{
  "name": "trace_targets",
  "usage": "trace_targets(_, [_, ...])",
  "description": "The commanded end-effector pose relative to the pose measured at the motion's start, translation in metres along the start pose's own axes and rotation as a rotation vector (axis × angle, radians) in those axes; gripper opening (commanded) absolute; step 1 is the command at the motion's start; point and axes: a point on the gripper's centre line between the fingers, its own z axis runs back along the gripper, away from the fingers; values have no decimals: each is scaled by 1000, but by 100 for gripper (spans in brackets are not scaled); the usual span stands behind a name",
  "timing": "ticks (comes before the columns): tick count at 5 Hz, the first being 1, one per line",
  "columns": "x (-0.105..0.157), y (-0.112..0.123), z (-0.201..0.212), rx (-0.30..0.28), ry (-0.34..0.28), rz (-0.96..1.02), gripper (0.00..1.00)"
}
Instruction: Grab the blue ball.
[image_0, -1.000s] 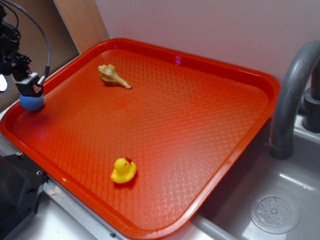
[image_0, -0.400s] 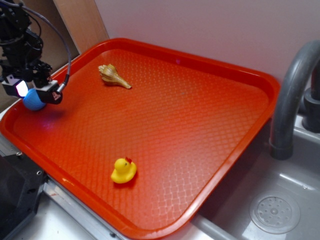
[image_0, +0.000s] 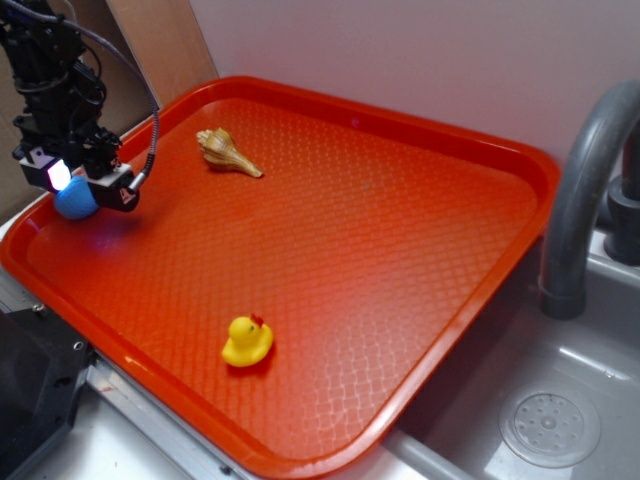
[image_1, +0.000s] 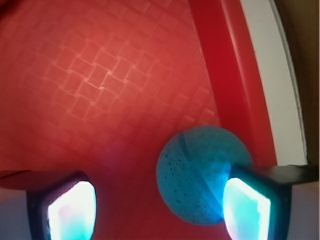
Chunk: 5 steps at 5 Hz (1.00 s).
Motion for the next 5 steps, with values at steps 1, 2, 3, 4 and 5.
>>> trace_targets(1, [-14,12,-1,36,-6,74,100])
trace_targets(2, [-14,26,-1,35,-11,168,100])
trace_targets(3, [-13,29,2,21,-34,171,100])
trace_targets(4, [-14,30,7,115,-31,153,100])
trace_targets(5, [-15,31,8,75,-30,187,78])
